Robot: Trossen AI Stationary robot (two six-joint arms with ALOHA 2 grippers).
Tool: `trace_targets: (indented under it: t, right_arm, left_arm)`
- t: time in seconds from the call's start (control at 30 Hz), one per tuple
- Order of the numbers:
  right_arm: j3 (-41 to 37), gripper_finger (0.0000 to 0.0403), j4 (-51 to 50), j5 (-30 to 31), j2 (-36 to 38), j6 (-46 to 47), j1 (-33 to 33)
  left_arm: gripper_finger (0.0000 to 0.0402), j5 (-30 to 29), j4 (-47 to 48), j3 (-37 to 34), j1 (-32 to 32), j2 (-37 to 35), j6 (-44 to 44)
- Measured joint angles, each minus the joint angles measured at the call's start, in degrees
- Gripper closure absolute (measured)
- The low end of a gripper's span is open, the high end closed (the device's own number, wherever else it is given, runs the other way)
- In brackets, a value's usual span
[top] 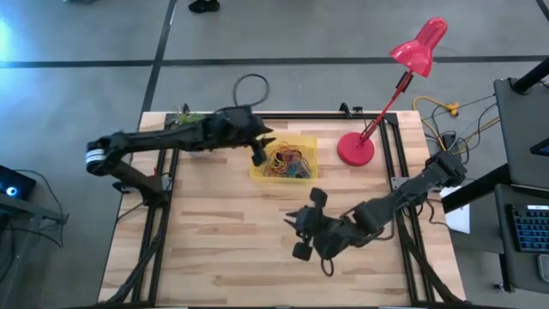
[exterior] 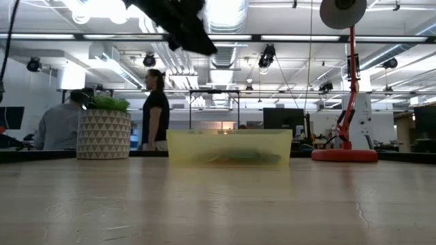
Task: Pick and place rubber bands into bin
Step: Return to Home Position
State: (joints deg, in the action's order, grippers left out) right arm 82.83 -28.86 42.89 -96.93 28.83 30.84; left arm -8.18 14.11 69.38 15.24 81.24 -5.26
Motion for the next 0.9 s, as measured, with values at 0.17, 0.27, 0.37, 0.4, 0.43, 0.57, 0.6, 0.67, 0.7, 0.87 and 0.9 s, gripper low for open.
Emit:
trace_targets:
  t: [0.17, 0.27, 0.37, 0.4, 0.43, 0.57, 0.6, 0.67, 0.7, 0.87, 0.9]
  right_arm:
    - [1.78, 0.0346, -3.34, 0.17, 5.65, -0.86, -2.75]
    - [-1.49, 0.0346, -4.30, 0.12, 10.65, -2.79, -4.61]
    - [-7.05, 0.0346, -3.13, -4.28, 16.99, -4.95, -7.19]
    - [-9.37, 0.0346, -1.27, -7.21, 19.45, -6.29, -8.35]
    - [-11.93, 0.0346, 1.25, -10.30, 21.73, -7.78, -9.59]
    - [-23.84, 0.0346, 18.44, -25.68, 30.67, -16.18, -14.51]
    - [-26.82, 0.0346, 21.98, -28.98, 32.94, -17.80, -15.59]
    - [-31.96, 0.0346, 26.82, -32.64, 36.96, -19.19, -17.28]
    - [-34.26, 0.0346, 28.20, -32.94, 38.86, -19.36, -17.92]
    - [-43.91, 0.0346, 28.63, -32.89, 47.73, -20.18, -18.91]
    - [-45.54, 0.0346, 29.10, -33.17, 49.61, -20.39, -18.83]
  left_arm:
    - [0.0289, 2.43, 0.41, -0.60, -0.84, -7.89, 5.34]
    - [0.0289, 2.75, -0.01, -1.69, -0.69, -11.74, 8.25]
    - [0.0289, 2.77, -0.04, -3.27, -0.73, -14.91, 13.66]
    - [0.0289, 2.81, 0.69, -3.81, -0.73, -15.87, 15.92]
    - [0.0289, 2.87, 1.18, -4.40, -0.75, -16.60, 18.68]
    - [0.0289, 2.89, 0.58, -7.23, -0.78, -18.64, 29.53]
    - [0.0289, 2.87, 0.40, -7.81, -0.75, -18.89, 30.70]
    - [0.0289, 3.69, -0.67, -8.95, -0.98, -19.51, 30.81]
    - [0.0289, 5.51, -2.44, -9.78, -1.47, -19.90, 27.64]
    - [0.0289, 22.17, -21.02, -16.39, -5.23, -20.73, 9.45]
    - [0.0289, 23.74, -24.04, -18.23, -5.60, -21.03, 7.71]
